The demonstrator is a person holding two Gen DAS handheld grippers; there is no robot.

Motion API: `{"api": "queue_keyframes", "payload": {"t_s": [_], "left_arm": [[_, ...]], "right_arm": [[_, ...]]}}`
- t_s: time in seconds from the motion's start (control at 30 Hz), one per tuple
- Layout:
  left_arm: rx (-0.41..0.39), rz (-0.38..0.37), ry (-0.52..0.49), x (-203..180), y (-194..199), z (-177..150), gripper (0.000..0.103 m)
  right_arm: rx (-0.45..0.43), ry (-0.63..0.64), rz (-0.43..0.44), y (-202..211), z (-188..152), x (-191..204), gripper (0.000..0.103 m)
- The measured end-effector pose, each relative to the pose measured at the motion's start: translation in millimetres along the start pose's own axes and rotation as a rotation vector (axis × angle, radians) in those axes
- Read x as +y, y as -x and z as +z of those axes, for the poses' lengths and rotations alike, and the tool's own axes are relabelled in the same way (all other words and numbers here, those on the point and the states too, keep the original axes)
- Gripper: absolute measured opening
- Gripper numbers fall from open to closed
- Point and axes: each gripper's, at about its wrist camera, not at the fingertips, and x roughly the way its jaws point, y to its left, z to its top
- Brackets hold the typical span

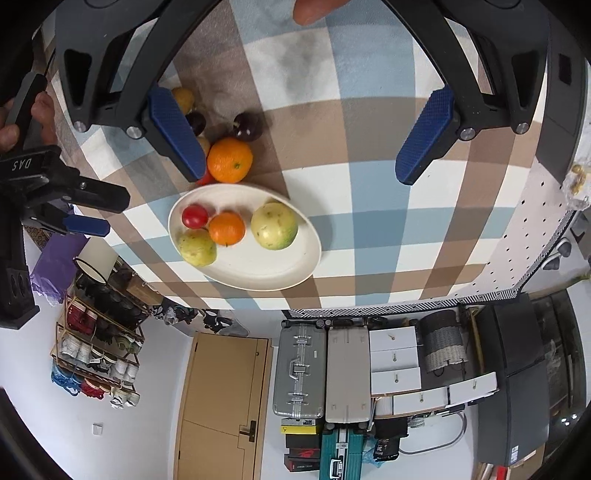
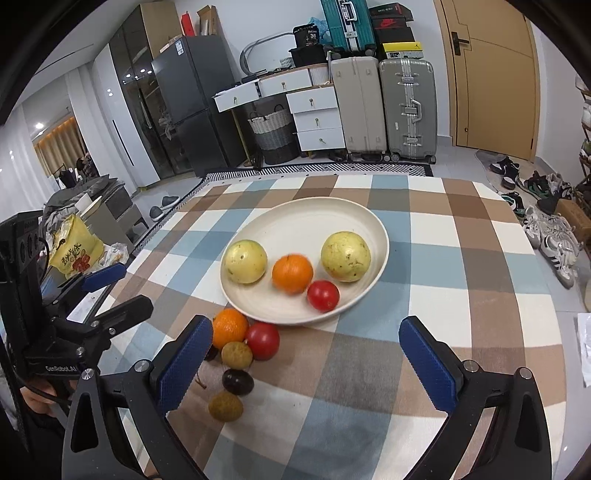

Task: Organize fruits
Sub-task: 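Move the right gripper to the small brown fruit and grasp it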

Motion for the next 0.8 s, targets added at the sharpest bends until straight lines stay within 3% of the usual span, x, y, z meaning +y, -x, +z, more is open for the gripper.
{"api": "queue_keyframes", "payload": {"t_s": [0.8], "left_arm": [[0.089,-0.005,0.017,-1.1,1.2,-47.1,0.103]], "right_arm": [[0.135,0.042,0.006,-14.6,-52.4,35.3,0.102]]}}
